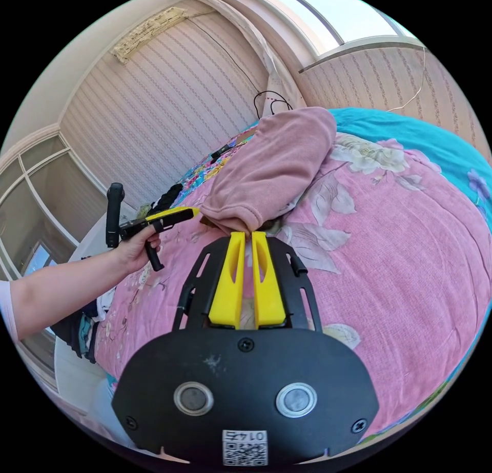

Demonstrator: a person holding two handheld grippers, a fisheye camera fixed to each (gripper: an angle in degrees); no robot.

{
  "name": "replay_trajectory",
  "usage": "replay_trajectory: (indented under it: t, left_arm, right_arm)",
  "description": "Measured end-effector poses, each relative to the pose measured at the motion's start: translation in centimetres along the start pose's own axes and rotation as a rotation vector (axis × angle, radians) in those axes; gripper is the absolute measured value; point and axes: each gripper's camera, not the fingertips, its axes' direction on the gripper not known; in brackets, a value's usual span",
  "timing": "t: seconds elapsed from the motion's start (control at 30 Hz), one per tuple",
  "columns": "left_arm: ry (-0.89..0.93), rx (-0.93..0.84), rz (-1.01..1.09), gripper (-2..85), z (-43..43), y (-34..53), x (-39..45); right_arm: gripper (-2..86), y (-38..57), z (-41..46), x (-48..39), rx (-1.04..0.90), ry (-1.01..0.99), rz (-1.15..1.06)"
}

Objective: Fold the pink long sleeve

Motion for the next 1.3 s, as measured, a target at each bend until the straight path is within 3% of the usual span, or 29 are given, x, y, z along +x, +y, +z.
replay_trajectory:
  t: [0.23, 0.4, 0.6, 0.7, 0.8, 0.9, 1.0, 1.1, 1.3]
  left_arm:
    - [0.028, -0.065, 0.063, 4.2, 2.4, -2.3, 1.3]
    - [0.063, -0.078, 0.072, 0.3, -0.3, -3.3, 1.3]
    - [0.198, 0.06, 0.074, -0.6, -13.4, -2.6, -0.2]
    - [0.221, 0.113, 0.086, -0.6, -22.7, 1.1, -1.9]
    - [0.208, 0.16, 0.117, -0.7, -31.5, 7.1, -3.3]
    - [0.206, 0.182, 0.109, -0.6, -42.2, 20.6, -3.9]
    - [0.107, 0.003, -0.027, -0.6, -42.3, 31.2, -3.6]
    - [0.156, -0.13, -0.243, -0.7, -39.8, 38.4, -3.8]
    - [0.219, -0.038, -0.394, -0.9, -42.9, 41.7, -5.6]
  right_arm:
    - [3.3, 0.8, -0.8, 1.0, 0.005, -0.055, 0.017]
    - [4.3, 1.6, -1.3, 0.7, 0.054, -0.106, 0.003]
    - [1.2, 3.3, -3.5, -2.2, 0.078, 0.001, -0.113]
    - [0.7, 4.6, -6.4, -5.5, 0.102, -0.049, -0.201]
    - [0.5, 7.0, -10.6, -10.7, 0.023, -0.145, -0.343]
    - [0.5, 12.5, -13.3, -15.6, -0.16, -0.245, -0.423]
    - [0.4, 18.3, -11.8, -17.9, -0.457, -0.259, -0.371]
    - [0.3, 22.2, -9.9, -19.3, -0.688, -0.238, -0.283]
    - [1.6, 23.6, -9.3, -26.3, -0.741, -0.022, -0.477]
